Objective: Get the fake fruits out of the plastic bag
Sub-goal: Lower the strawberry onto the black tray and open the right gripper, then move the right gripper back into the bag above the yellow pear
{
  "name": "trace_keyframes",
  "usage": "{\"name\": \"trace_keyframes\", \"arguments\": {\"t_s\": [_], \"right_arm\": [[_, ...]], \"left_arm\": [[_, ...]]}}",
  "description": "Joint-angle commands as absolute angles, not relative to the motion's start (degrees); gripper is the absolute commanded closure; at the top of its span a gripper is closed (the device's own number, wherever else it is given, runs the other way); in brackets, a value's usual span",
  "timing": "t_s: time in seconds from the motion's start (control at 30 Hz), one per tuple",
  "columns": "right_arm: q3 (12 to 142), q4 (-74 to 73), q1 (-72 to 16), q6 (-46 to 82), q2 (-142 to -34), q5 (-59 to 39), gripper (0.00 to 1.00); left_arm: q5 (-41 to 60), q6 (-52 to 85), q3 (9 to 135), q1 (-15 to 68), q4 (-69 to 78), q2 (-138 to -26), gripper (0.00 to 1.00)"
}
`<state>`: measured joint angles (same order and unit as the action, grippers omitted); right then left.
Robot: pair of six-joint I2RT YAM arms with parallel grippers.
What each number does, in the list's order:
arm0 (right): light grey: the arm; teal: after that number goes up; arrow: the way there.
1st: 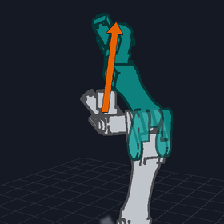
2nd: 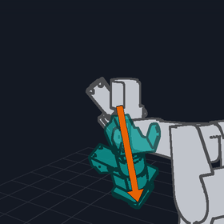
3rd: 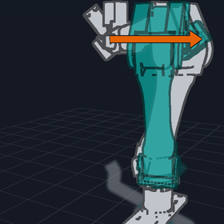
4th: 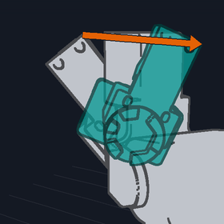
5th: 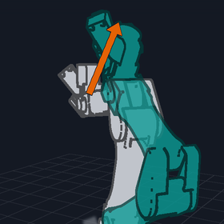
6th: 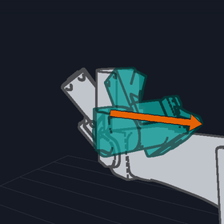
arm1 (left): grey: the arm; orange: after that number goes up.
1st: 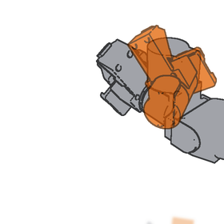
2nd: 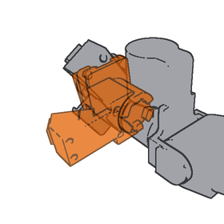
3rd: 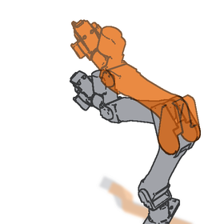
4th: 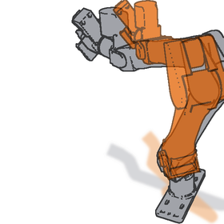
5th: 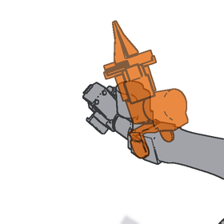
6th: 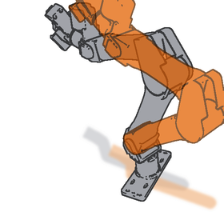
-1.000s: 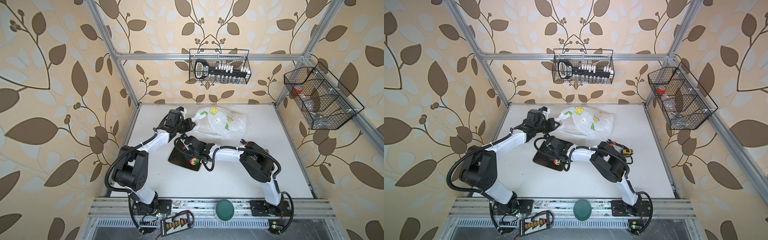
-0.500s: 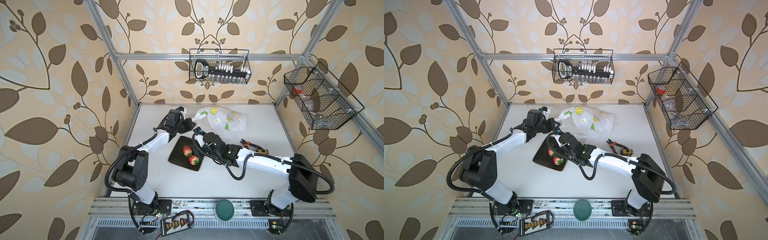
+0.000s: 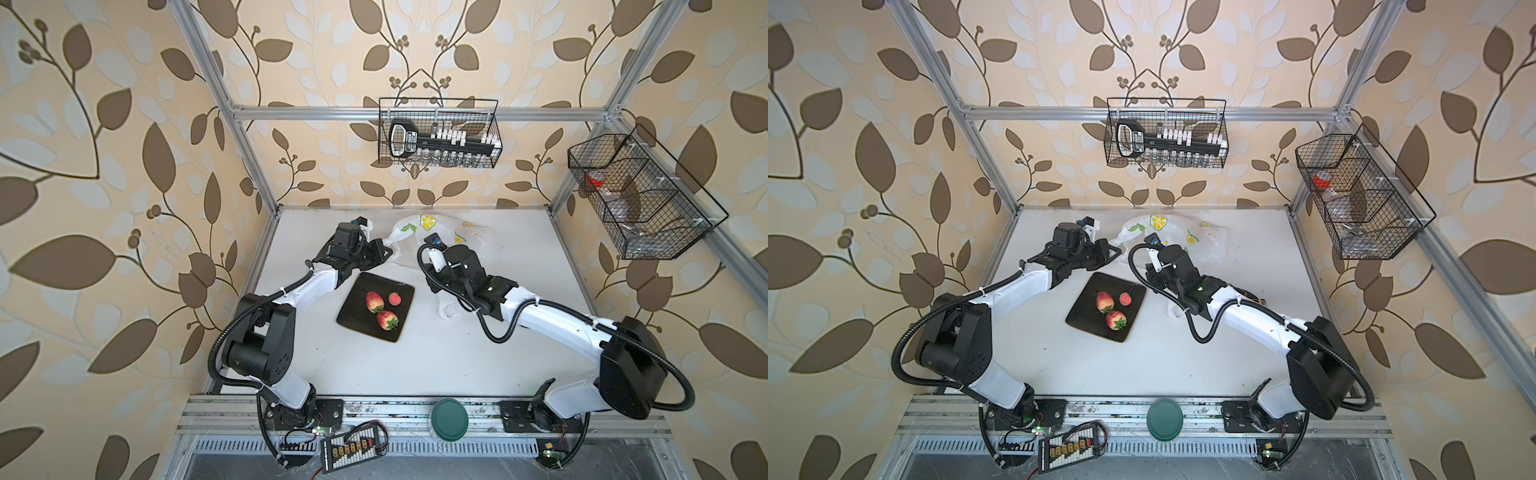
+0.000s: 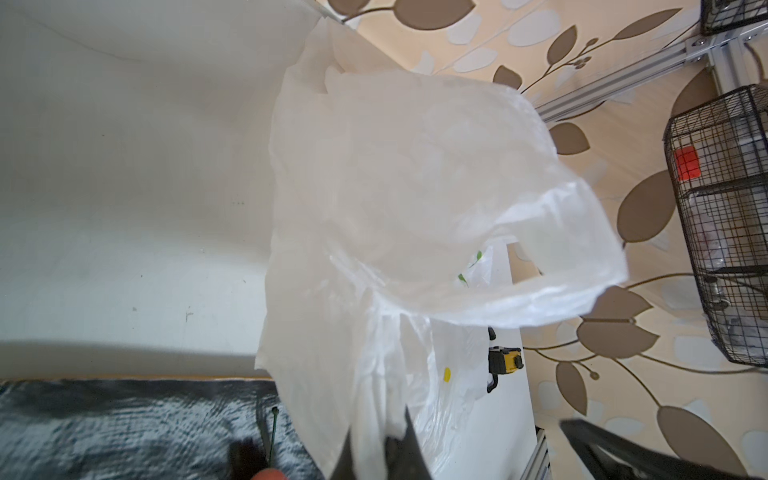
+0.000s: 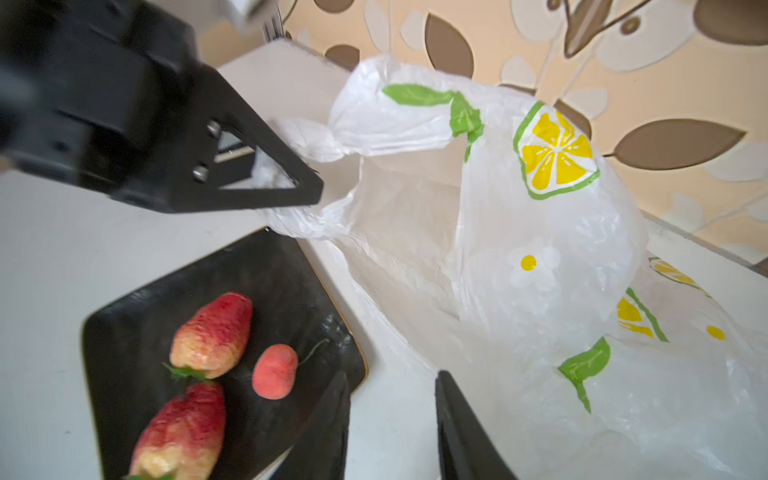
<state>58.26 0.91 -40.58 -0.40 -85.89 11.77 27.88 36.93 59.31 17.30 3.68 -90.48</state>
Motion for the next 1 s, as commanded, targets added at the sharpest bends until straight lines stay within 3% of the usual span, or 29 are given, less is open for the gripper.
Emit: {"name": "trace_keyframes", "arguments": {"t_s": [0.0, 0.43, 0.73, 0.97], "right_arm": [[59.6, -1.3, -39.9, -10.2, -89.6, 11.8, 0.65], [62.3, -7.0, -35.8, -13.9, -101.6, 5.5, 0.66], [70.7, -0.5, -34.7, -14.2, -111.5, 13.6, 0.66], [73.9, 4.9, -33.5, -16.2, -114.3, 19.3, 0.49]], "left_arm": [[28.3, 37.8, 58.4, 18.4, 5.9, -85.6, 1.0], [27.3, 37.8, 58.5, 19.1, 4.2, -80.4, 1.0], [28.0, 37.0, 59.2, 19.8, 2.6, -78.4, 1.0], [29.3, 36.3, 59.4, 21.1, 1.6, -76.8, 1.0]]}}
